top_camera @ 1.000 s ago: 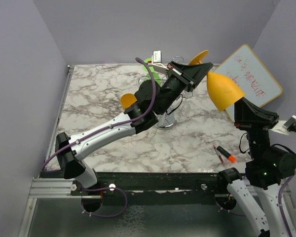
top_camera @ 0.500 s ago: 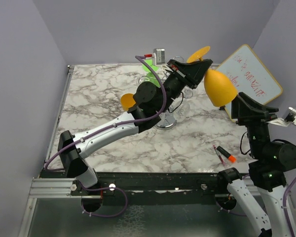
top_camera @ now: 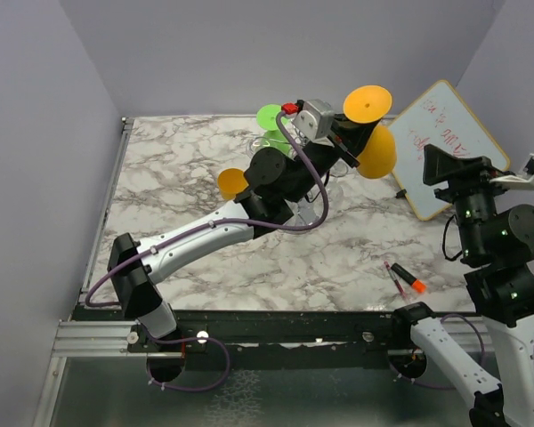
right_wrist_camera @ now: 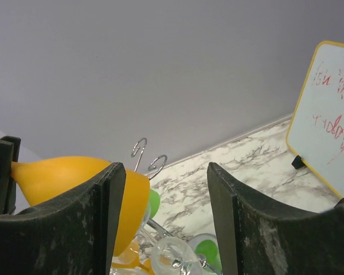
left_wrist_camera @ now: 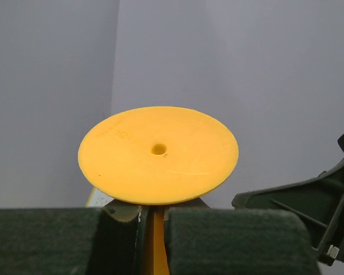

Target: Place the wine glass upside down on the wine glass rack

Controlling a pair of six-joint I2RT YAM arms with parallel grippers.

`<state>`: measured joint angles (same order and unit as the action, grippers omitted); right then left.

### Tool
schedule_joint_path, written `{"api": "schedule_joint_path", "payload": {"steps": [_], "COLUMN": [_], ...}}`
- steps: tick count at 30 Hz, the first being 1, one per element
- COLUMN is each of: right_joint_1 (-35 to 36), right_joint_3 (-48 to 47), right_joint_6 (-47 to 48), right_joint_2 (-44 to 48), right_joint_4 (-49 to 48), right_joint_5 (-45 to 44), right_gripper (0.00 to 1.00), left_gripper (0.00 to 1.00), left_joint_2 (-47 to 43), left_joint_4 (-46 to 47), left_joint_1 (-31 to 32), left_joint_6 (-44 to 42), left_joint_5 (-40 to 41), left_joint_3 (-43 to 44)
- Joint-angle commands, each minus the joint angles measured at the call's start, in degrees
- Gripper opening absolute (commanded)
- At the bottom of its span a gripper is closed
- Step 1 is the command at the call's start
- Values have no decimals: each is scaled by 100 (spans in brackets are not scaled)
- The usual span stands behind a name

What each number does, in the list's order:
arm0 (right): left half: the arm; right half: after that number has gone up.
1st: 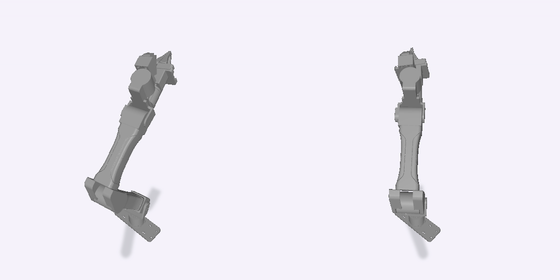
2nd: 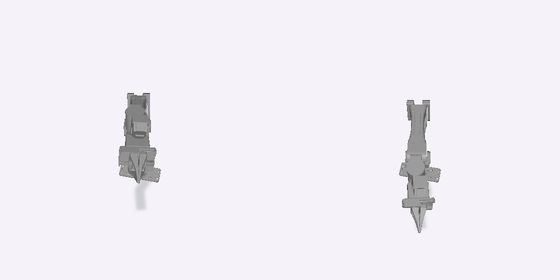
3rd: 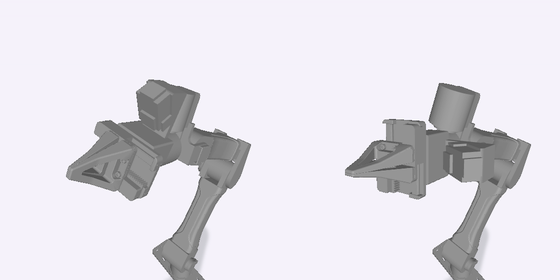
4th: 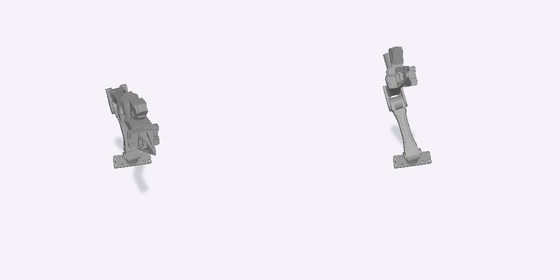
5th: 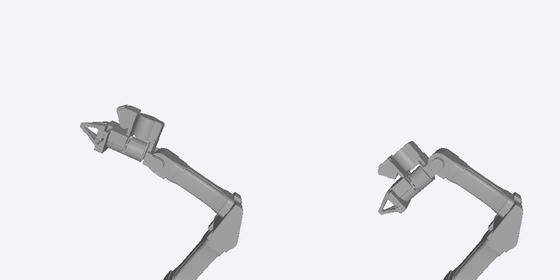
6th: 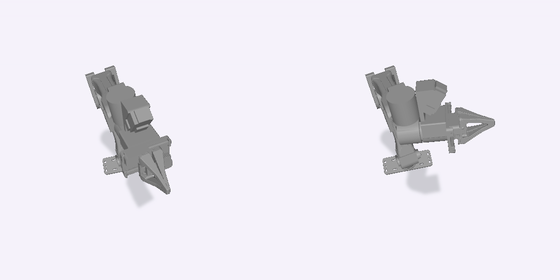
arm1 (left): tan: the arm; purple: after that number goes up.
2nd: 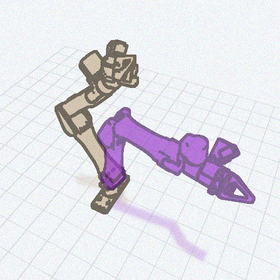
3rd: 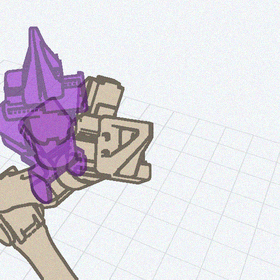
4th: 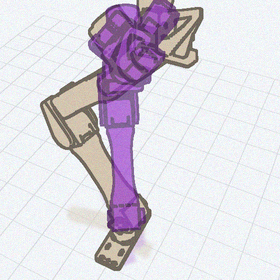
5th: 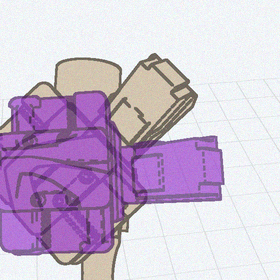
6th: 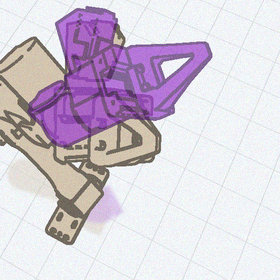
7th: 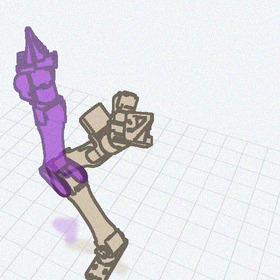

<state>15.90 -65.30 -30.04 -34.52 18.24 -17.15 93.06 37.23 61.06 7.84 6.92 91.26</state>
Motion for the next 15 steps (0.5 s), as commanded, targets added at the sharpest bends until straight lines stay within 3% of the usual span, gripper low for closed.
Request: {"api": "schedule_joint_path", "payload": {"steps": [1, 10, 15], "right_joint_1": [-7, -4, -5], "right_joint_3": [-349, -449, -346], "right_joint_6": [-224, -934, -1380], "right_joint_2": [-274, -265, -191], "right_joint_4": [531, -941, -1559], "right_joint_5": [430, 2280, 2766], "right_gripper": [64, 65, 65], "left_gripper": [0, 0, 0], "left_joint_2": [126, 271, 355], "left_joint_4": [51, 56, 59], "left_joint_1": [-117, -163, -164], "left_joint_6": [-757, -912, -887], "left_joint_5": [-221, -968, -1294], "left_joint_3": [-12, 119, 175]}}
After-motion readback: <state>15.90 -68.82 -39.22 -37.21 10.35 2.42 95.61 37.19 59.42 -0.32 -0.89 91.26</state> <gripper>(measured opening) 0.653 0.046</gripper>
